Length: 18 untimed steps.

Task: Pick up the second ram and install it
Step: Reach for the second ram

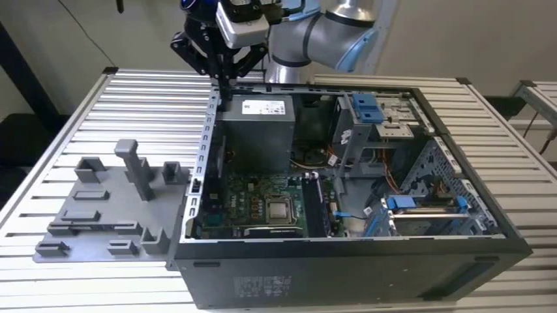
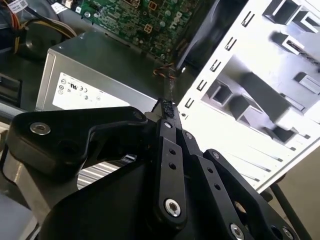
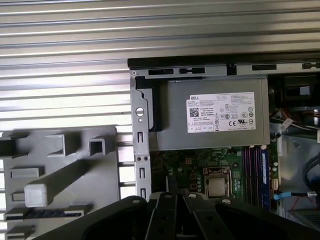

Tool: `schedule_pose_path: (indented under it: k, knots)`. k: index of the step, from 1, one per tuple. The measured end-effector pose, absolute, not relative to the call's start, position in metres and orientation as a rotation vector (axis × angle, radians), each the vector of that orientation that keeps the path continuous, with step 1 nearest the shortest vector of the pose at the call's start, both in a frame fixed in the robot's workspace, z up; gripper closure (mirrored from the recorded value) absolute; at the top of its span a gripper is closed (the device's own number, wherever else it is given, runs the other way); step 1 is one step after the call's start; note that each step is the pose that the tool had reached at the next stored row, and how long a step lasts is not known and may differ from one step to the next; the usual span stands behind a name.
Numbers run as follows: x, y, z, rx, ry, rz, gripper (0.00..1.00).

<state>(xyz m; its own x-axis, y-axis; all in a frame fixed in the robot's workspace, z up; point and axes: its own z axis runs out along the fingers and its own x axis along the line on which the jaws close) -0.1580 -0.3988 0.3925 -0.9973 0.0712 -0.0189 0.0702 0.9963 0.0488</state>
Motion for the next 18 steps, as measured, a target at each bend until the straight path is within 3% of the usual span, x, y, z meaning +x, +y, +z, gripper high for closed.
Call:
schedule_pose_path:
  k: [18]
  knots:
    - [-0.178,-0.399,0.392,0.110,3.118,0.075,0.89]
